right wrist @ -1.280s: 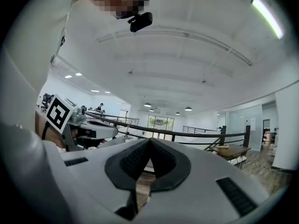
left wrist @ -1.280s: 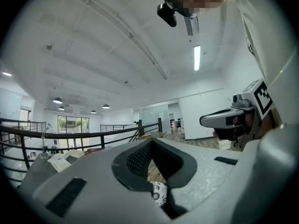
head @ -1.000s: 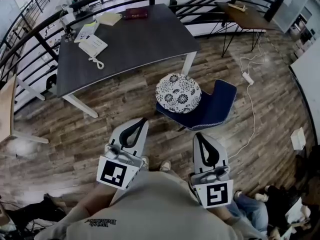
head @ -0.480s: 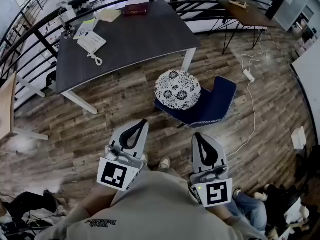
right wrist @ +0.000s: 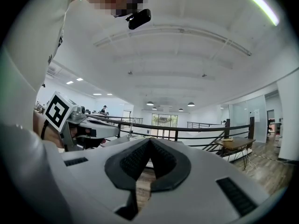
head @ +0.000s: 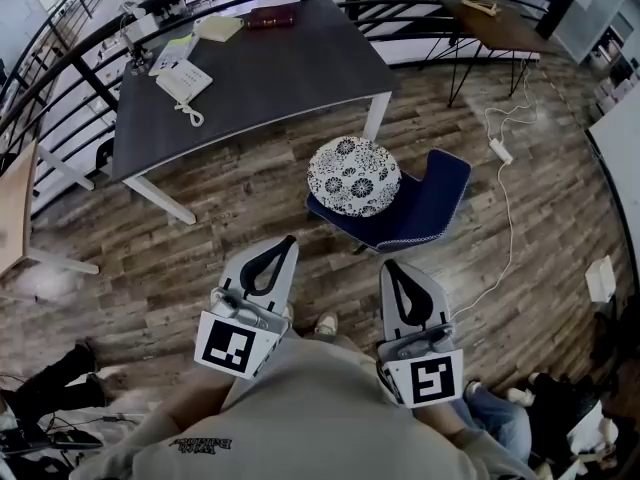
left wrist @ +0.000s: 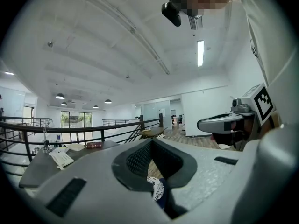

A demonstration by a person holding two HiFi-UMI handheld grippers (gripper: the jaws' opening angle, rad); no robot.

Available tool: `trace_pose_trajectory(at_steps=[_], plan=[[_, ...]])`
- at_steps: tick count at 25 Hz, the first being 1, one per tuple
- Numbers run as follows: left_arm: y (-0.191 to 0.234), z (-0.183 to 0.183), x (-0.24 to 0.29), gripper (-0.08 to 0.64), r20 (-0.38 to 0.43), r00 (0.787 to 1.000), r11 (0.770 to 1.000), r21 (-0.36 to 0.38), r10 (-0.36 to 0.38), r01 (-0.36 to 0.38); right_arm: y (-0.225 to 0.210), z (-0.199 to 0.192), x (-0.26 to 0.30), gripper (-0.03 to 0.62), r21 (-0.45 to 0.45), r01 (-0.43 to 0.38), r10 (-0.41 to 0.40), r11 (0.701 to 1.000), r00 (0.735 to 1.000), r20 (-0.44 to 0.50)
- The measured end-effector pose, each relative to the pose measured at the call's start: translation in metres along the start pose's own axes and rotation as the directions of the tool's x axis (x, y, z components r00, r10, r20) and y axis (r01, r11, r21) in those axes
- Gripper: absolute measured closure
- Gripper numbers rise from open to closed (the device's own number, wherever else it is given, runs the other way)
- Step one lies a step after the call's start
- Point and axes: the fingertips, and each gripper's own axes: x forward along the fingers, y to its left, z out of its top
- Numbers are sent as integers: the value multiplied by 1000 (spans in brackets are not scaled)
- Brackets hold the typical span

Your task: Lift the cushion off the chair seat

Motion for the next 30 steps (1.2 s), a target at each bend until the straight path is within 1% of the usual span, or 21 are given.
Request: trace_pose_trajectory(at_steps=[3,6,10,13,16,19,23,30], plan=[[-10,-1,4,555,-7,1000,1000,10,-7,7,-5,-5,-3,589,-10,-9,9,1000,1000,-4],[-21,-4,8,555,-19,1000,1000,20,-11,11,-10,-8,-9,589,-1,-13,13,1000,1000,-7],[-36,-8,10,555,-30,999,999,27,-24,25,-14,-7,-17,589,-3,-13,13,1000,1000,13],[-43,-7,13,555,-21,999,999,29,-36,37,-15,-7,-21,589,9,-18,18,1000,1000,16],[-49,-2,17,555,-4,999,998,34,-44,44,-19,-12,-22,589,35,-45,45,998,999,-6],[-49,-1,19,555,9,999,998,36,-45,45,-21,-14,-19,589,62,-47,48,997,999,-8],[-43,-4,25,555,23,999,998,36,-46,45,-24,-17,-10,589,59,-39,39,998,999,-5],[-26,-18,42,556,20,998,998,28,-54,53,-32,-25,12,589,48,-30,31,998,999,-19]])
